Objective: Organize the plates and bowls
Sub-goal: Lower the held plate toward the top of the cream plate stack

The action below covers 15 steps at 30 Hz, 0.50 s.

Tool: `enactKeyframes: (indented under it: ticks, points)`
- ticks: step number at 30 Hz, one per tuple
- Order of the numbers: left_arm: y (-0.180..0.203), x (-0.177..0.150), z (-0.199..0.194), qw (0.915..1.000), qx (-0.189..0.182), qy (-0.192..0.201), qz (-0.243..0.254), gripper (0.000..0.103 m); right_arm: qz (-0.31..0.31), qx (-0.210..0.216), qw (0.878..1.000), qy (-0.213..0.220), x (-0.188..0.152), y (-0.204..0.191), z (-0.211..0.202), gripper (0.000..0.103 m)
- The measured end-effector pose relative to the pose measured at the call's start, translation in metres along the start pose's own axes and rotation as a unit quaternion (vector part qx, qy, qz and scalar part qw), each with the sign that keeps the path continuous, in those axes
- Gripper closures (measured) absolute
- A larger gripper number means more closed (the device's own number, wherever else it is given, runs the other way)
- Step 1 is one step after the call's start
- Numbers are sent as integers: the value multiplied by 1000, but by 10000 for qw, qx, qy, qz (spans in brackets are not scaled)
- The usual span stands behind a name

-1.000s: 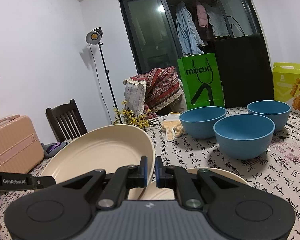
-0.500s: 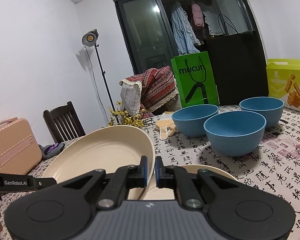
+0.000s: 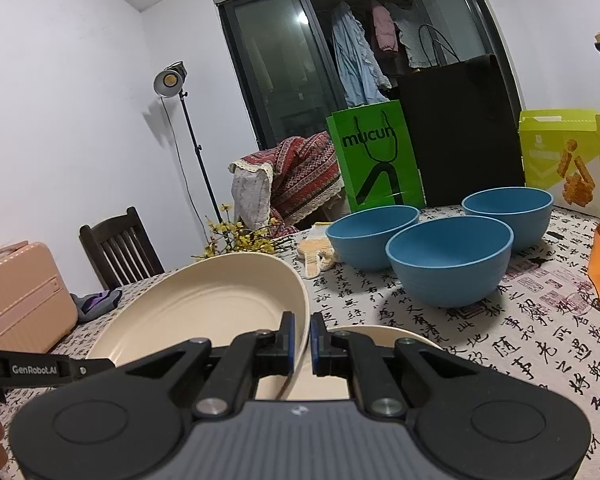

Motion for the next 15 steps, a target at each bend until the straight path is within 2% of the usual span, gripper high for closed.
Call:
enactKeyframes:
  ticks: [15]
  points:
    - [22, -5, 9, 9998, -8, -88, 177, 90, 169, -81, 9998, -16, -4, 24, -3, 95]
Point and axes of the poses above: each gripper's, at about its wrist camera, not at the fingertips, and z roughly the way its jaws point, y to its right, x to its top, the point moved 2 cm from there along z, roughly the way its jaws point, and after that the axes turned 13 degrees about -y, right-handed, at the moved point
